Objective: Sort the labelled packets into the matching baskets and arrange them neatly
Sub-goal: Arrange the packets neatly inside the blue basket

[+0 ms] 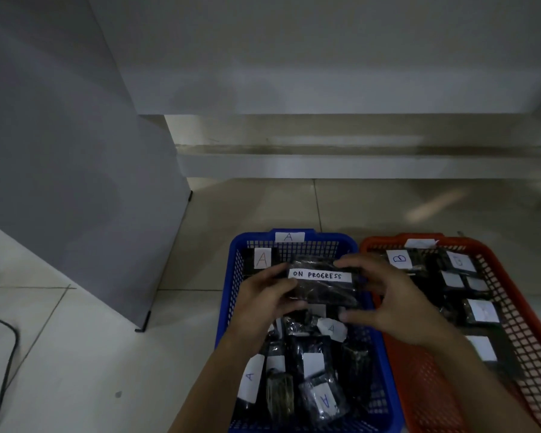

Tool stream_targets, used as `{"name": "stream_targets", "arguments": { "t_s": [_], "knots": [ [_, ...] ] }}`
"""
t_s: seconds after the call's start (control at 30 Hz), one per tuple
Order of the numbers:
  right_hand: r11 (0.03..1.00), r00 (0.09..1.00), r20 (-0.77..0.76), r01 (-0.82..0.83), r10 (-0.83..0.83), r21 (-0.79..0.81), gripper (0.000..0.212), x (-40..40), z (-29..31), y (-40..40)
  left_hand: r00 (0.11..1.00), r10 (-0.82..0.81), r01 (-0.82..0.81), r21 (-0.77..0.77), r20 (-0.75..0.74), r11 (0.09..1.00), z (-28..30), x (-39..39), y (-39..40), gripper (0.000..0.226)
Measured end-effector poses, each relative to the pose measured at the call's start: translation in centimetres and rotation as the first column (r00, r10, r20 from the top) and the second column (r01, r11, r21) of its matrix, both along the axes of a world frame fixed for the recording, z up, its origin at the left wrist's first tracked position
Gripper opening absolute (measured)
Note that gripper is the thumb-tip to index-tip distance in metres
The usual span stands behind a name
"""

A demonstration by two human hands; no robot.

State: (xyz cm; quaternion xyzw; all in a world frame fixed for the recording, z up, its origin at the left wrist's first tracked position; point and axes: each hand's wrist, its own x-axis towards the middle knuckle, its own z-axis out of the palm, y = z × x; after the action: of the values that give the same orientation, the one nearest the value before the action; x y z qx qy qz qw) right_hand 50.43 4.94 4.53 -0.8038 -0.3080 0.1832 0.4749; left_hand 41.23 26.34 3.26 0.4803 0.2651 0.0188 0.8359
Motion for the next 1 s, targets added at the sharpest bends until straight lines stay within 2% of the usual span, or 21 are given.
{"name": "stream_targets", "arguments": {
  "t_s": [0.07,0.13,0.23,0.37,0.43,0.5,0.63,0.7,0.77,0.8,0.87,1.0],
  "knots": [
    [0.994,0.997,-0.041,0.071,-0.068,0.089,0.051,-0.1,-0.6,0.8,0.999,-0.030,0.029,-0.023,-0.034,0.999,-0.2,0.0,0.2,0.025],
    [0.993,0.993,-0.072,0.102,-0.098,0.055,0.031,0.3,-0.8,1.3,0.989,-0.057,0.060,0.018,-0.133,0.998,-0.3,0.3,0.5,0.033],
    [0.988,0.964,-0.214,0.155,-0.157,-0.027,0.038,1.2,-0.8,2.2,0.964,-0.118,0.138,0.069,-0.236,0.988,-0.5,0.7,1.0,0.046],
    [0.957,0.903,-0.330,0.291,-0.275,0.001,0.038,2.3,-0.6,3.0,0.971,-0.151,0.168,0.074,-0.187,0.983,-0.9,1.1,1.1,0.036],
    [0.938,0.834,-0.481,0.341,-0.270,0.065,0.032,2.3,-0.6,3.3,0.975,-0.155,0.162,0.034,-0.158,0.986,-1.0,1.2,0.7,0.031],
    [0.942,0.785,-0.577,0.328,-0.225,0.078,0.034,1.8,-1.3,3.6,0.964,-0.225,0.230,0.025,-0.141,0.973,-1.2,1.1,-0.1,0.029],
    [0.952,0.771,-0.603,0.300,-0.207,0.058,0.030,1.3,-2.2,4.1,0.922,-0.348,0.370,0.117,-0.172,0.922,-1.5,0.9,-1.0,0.027],
    [0.948,0.757,-0.610,0.316,-0.234,0.029,0.029,2.0,-2.2,4.0,0.921,-0.325,0.361,0.157,-0.215,0.919,-1.6,1.0,-0.5,0.013],
    [0.942,0.746,-0.614,0.334,-0.260,0.008,0.028,3.0,-2.0,3.9,0.932,-0.247,0.325,0.312,-0.264,0.893,-2.1,1.2,0.4,0.006],
    [0.932,0.739,-0.612,0.362,-0.283,0.006,0.028,3.5,-1.9,3.8,0.947,-0.182,0.288,0.448,-0.265,0.847,-2.6,1.4,1.1,0.005],
    [0.898,0.715,-0.619,0.438,-0.325,0.035,0.033,4.2,-1.8,4.0,0.976,-0.059,0.192,0.693,-0.211,0.695,-3.4,1.8,2.5,0.010],
    [0.828,0.634,-0.697,0.551,-0.336,0.102,0.048,4.1,-3.0,6.2,0.990,-0.025,0.136,0.905,-0.138,0.403,-4.7,2.6,4.7,0.031]
  ]
}}
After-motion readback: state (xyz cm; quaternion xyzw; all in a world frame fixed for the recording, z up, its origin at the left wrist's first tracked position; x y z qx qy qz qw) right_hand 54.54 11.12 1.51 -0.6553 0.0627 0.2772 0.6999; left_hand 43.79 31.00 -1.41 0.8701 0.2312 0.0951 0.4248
